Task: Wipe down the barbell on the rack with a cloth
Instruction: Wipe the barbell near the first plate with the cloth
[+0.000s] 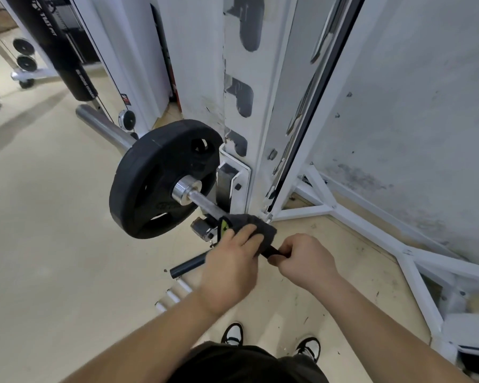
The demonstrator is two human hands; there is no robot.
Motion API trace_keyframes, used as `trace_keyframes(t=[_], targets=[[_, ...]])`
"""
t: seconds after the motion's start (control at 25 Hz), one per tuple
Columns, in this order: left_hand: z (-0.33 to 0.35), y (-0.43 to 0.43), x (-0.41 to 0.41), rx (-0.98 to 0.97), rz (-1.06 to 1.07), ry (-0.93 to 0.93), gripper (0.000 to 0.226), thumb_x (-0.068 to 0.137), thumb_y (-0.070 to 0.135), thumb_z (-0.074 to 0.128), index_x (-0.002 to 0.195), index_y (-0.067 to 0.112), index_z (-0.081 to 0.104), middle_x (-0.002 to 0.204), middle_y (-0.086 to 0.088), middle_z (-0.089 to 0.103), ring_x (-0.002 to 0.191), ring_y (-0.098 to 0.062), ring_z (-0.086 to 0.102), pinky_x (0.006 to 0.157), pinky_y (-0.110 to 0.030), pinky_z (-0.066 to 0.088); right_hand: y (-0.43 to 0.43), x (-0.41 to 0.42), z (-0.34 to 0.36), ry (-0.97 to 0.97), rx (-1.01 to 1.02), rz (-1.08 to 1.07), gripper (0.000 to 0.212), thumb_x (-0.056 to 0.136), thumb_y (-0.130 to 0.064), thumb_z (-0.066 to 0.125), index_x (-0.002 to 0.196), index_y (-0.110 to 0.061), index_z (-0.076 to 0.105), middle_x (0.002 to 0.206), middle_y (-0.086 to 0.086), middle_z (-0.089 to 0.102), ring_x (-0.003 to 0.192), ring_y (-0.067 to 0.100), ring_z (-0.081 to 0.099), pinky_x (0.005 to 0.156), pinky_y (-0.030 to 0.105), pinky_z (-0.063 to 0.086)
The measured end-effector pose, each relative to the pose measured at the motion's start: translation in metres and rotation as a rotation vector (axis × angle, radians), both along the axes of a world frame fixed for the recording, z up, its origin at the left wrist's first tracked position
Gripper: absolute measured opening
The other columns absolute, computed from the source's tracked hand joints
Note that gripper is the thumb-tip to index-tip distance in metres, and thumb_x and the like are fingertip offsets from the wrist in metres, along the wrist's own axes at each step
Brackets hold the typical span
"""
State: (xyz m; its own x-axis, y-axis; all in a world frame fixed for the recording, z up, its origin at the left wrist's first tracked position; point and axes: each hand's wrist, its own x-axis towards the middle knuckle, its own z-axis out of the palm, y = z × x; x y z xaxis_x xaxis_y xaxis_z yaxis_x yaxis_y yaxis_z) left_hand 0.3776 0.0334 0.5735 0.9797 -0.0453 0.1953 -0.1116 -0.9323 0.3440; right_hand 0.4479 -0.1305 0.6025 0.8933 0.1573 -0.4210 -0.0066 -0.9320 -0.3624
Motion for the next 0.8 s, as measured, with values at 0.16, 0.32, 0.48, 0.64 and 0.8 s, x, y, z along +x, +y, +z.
trace_keyframes(t=[0.16,0.32,0.48,0.64,0.8], targets=[[0.008,0.041,0.029,0.045,0.233,0.011,0.038,0.078,0.011,0.075,0.114,0.023,0.07,0.12,0.002,0.065,0.096,-0.027,0.062,0.054,-0.038,0.057,0.002,-0.001,0.002,-0.004,-0.024,0.003,0.02,0.079,-0.046,0.075,0.077,-0.028,0.069,0.071,-0.011,0.068,0.068,0.012,0.064,0.057,0.025,0.044],[-0.004,-0.023,0.002,-0.082,0.063,0.02,0.029,0.08,0.014,0.07,0.108,0.021,0.07,0.116,0.0,0.067,0.095,-0.029,0.064,0.055,-0.041,0.059,0.003,-0.001,0.004,-0.005,-0.023,-0.017,0.016,0.073,-0.038,0.073,0.069,-0.025,0.064,0.069,-0.008,0.067,0.072,0.02,0.066,0.055,0.025,0.042],[-0.001,0.016,0.027,0.019,0.074,-0.033,0.037,0.077,0.013,0.074,0.112,0.026,0.07,0.118,0.005,0.067,0.096,-0.025,0.065,0.053,-0.038,0.058,0.001,-0.002,0.006,0.036,0.015,-0.052,0.022,0.074,-0.044,0.077,0.07,-0.026,0.066,0.068,-0.009,0.068,0.067,0.017,0.066,0.055,0.026,0.042],[-0.015,-0.011,0.008,-0.038,0.252,0.004,0.04,0.078,0.009,0.074,0.116,0.018,0.068,0.13,-0.005,0.062,0.106,-0.031,0.062,0.056,-0.04,0.059,0.002,-0.003,0.005,0.04,0.032,-0.062,0.022,0.076,-0.046,0.078,0.072,-0.026,0.069,0.069,-0.009,0.07,0.067,0.014,0.066,0.058,0.026,0.045],[-0.018,0.01,-0.002,-0.047,-0.007,-0.062,0.037,0.078,0.013,0.075,0.113,0.023,0.068,0.129,0.001,0.061,0.104,-0.025,0.065,0.052,-0.037,0.058,0.002,-0.004,0.003,0.015,0.021,-0.052,0.024,0.075,-0.047,0.076,0.07,-0.026,0.068,0.067,-0.008,0.069,0.066,0.016,0.066,0.059,0.028,0.047]])
